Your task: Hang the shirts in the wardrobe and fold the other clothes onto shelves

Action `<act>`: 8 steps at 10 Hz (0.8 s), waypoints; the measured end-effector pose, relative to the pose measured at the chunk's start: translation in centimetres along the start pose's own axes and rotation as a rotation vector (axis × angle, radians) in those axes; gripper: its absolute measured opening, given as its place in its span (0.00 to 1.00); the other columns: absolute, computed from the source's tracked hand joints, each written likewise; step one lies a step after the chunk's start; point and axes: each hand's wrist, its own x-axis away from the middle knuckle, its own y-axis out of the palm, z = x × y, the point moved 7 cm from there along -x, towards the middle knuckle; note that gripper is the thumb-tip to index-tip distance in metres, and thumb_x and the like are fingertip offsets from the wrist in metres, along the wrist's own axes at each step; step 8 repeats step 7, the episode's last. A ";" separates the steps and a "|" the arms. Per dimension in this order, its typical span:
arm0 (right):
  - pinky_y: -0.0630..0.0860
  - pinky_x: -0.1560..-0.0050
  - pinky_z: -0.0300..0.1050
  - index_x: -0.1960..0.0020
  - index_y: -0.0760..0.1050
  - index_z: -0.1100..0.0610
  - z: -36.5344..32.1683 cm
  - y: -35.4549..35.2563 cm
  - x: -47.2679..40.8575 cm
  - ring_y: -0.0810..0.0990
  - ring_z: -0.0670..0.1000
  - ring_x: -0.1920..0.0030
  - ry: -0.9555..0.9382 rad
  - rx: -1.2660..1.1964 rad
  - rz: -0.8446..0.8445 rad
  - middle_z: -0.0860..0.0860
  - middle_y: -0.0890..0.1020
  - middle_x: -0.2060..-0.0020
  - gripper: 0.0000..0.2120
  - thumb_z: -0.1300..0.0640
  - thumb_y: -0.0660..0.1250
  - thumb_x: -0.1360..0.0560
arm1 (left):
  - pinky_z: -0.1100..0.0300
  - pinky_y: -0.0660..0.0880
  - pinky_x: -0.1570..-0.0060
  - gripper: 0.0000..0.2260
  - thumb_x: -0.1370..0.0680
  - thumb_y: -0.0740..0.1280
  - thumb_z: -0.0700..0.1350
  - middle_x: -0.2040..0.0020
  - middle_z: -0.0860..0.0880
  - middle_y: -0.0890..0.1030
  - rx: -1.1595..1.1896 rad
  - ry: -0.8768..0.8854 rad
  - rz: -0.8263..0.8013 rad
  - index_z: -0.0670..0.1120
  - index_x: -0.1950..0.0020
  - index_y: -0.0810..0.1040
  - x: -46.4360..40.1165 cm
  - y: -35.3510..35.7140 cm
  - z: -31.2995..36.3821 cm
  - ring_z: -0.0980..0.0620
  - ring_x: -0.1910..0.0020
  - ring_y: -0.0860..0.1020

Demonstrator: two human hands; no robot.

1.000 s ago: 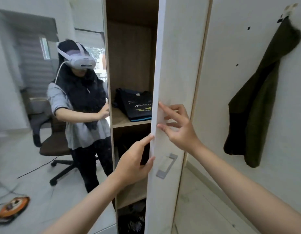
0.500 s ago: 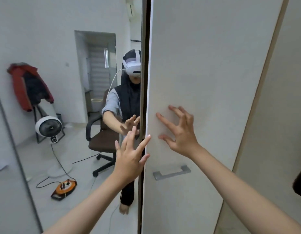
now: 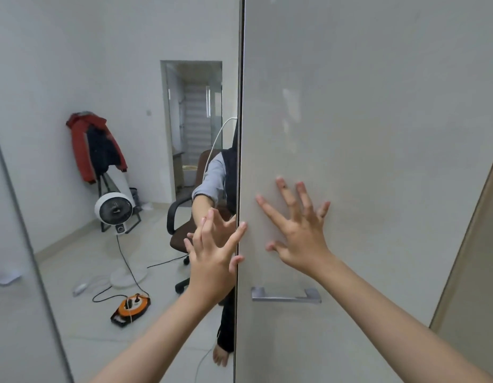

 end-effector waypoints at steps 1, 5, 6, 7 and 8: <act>0.46 0.41 0.77 0.25 0.53 0.38 0.0 0.7 -0.4 0.44 0.58 0.24 0.028 -0.001 0.018 0.49 0.50 0.23 0.55 0.45 0.79 0.45 | 0.28 0.68 0.47 0.41 0.40 0.80 0.42 0.28 0.37 0.56 -0.005 -0.023 0.039 0.59 0.32 0.66 -0.4 0.8 0.0 0.37 0.30 0.58; 0.48 0.41 0.76 0.26 0.59 0.42 -0.6 -1.0 0.0 0.52 0.61 0.24 0.025 0.049 0.076 0.52 0.55 0.23 0.54 0.44 0.80 0.47 | 0.29 0.68 0.44 0.43 0.37 0.76 0.37 0.25 0.37 0.55 0.062 -0.096 0.032 0.58 0.27 0.61 0.7 0.8 1.3 0.36 0.26 0.54; 0.51 0.40 0.76 0.26 0.61 0.43 -0.9 -1.1 0.3 0.53 0.61 0.25 -0.014 0.031 0.094 0.53 0.56 0.24 0.51 0.44 0.79 0.45 | 0.32 0.70 0.44 0.42 0.35 0.74 0.39 0.24 0.38 0.54 0.074 -0.081 0.029 0.57 0.26 0.60 1.0 0.7 1.4 0.36 0.27 0.57; 0.62 0.33 0.68 0.30 0.68 0.46 -0.6 -3.1 0.8 0.61 0.59 0.26 0.017 -0.250 0.268 0.53 0.63 0.26 0.36 0.50 0.76 0.37 | 0.37 0.75 0.48 0.43 0.37 0.74 0.42 0.24 0.39 0.53 0.108 -0.050 0.013 0.55 0.25 0.59 2.4 0.3 2.2 0.35 0.30 0.64; 0.62 0.33 0.68 0.30 0.68 0.46 -0.6 -3.1 0.8 0.61 0.59 0.26 0.017 -0.250 0.268 0.53 0.63 0.26 0.36 0.50 0.76 0.37 | 0.37 0.75 0.48 0.43 0.37 0.74 0.42 0.24 0.39 0.53 0.108 -0.050 0.013 0.55 0.25 0.59 2.4 0.3 2.2 0.35 0.30 0.64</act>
